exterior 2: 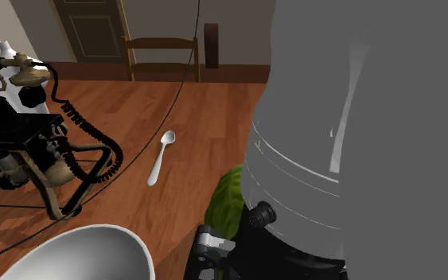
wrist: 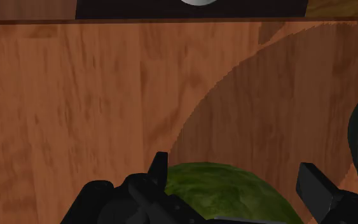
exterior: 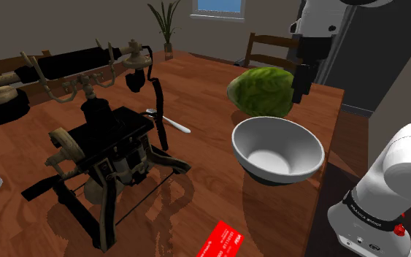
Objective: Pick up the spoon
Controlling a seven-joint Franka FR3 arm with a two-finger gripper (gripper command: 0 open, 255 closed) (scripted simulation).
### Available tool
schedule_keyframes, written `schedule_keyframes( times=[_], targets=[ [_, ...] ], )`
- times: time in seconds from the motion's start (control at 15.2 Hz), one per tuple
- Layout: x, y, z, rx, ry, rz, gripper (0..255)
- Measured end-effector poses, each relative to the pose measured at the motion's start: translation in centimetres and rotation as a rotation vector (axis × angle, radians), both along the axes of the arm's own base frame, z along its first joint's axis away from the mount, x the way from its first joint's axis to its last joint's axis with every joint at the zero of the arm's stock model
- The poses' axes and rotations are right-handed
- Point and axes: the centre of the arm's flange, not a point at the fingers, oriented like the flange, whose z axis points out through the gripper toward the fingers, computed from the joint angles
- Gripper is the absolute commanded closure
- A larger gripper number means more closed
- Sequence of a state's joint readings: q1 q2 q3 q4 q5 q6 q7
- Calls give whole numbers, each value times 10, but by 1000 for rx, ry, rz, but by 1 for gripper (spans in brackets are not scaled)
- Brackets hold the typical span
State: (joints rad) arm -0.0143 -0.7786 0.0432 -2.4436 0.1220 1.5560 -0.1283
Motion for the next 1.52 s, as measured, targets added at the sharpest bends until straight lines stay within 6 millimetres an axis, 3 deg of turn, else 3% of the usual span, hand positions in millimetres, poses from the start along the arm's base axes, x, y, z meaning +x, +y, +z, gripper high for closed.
schedule_keyframes(
  times=[0.26,1.52],
  targets=[
    [19,20,0,-17,8,-10,0],
    [202,226,-13,-146,53,-78,0]
  ],
)
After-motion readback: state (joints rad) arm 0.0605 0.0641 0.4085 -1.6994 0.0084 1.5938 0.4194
